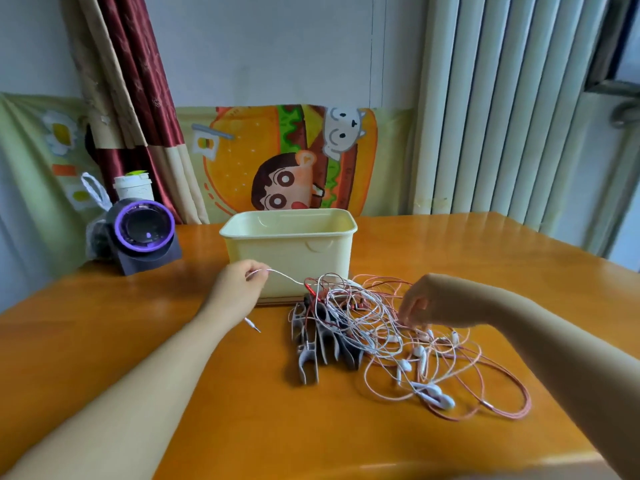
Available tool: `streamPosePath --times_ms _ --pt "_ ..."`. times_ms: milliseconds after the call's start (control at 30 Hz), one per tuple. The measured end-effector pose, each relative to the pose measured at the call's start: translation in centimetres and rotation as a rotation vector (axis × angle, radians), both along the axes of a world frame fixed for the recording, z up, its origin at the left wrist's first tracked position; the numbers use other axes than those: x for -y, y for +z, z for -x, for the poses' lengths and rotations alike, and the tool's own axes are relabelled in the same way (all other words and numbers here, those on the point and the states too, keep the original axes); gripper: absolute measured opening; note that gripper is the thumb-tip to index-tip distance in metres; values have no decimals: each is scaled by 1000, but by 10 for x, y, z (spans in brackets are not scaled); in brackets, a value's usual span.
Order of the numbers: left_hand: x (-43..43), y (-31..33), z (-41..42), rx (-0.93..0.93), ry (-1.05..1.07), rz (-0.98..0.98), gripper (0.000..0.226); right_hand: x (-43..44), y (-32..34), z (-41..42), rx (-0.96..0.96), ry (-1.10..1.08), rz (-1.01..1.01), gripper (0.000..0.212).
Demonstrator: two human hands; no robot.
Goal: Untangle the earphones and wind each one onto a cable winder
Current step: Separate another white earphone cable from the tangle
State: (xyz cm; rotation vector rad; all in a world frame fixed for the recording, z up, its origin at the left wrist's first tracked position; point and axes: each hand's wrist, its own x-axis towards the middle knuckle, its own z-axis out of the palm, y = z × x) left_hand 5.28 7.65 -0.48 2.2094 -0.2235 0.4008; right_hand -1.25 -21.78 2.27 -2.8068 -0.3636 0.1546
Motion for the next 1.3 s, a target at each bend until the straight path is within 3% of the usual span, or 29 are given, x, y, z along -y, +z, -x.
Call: streamPosePath --times_ms 367,567,800,967,1167,1300 --pt "6 -7 18 -70 -76 -174 15 -22 -4 -27 230 -108 -89 21" --pt "-2 2 22 -57 -104 -112 15 -45 -12 -85 204 -236 -81 28" --pt "-12 14 22 -46 -122 -28 17 -55 -30 -106 -10 -309 -149 22" --pt "1 32 14 -43 -162 -6 20 -45 -7 -94 42 -277 -257 16" --pt "43 66 0 20 -224 2 21 -35 37 -78 133 -220 -274 25" --pt "66 81 0 113 -260 -108 20 -33 59 -70 252 -182 -307 24"
